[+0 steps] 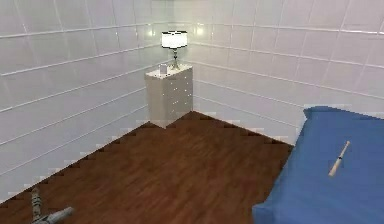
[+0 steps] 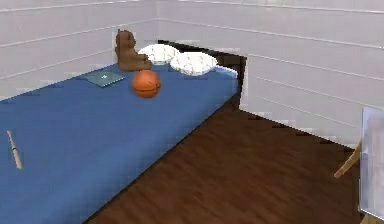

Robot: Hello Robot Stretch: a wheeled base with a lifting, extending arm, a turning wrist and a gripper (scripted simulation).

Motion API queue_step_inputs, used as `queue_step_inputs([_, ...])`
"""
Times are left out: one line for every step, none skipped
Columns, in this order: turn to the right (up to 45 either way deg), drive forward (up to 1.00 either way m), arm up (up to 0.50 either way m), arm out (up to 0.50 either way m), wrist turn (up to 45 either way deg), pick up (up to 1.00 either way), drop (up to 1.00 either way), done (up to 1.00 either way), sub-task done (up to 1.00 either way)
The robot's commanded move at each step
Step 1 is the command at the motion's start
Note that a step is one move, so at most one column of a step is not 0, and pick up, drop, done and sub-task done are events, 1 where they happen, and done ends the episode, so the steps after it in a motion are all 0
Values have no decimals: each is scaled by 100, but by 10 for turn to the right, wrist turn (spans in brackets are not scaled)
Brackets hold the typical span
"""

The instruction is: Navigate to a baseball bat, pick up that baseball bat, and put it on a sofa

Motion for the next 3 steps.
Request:
queue_step_inputs([360, 0, 0, 0, 0, 0, 0, 0, 0])
queue_step_inputs([0, 40, 0, 0, 0, 0, 0, 0, 0])
queue_step_inputs([-450, 0, 0, 0, 0, 0, 0, 0, 0])
